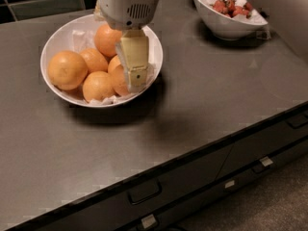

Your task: Pick orange from white bowl

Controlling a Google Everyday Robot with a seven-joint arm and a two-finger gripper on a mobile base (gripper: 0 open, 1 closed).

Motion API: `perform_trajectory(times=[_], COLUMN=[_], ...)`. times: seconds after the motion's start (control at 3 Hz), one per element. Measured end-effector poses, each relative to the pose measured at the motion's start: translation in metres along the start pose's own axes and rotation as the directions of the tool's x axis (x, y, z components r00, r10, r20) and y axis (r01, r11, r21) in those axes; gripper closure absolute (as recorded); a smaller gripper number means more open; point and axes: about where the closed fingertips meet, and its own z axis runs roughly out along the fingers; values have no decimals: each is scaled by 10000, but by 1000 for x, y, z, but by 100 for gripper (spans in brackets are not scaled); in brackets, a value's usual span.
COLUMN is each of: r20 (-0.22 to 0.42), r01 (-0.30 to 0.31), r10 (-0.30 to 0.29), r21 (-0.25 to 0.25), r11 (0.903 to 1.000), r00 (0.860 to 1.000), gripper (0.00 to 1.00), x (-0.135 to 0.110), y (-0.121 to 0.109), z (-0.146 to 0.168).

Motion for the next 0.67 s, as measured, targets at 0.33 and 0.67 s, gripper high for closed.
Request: perform_trajectory(times=[0.33, 0.67], r20=[104, 572], r01=[968, 1672], r10=[-966, -1681], r21=[-178, 192], r11=[9951, 9857], r00=[9953, 9841], gripper=[0, 0], x=[-32, -68], y=[-30, -62], z=[11, 25])
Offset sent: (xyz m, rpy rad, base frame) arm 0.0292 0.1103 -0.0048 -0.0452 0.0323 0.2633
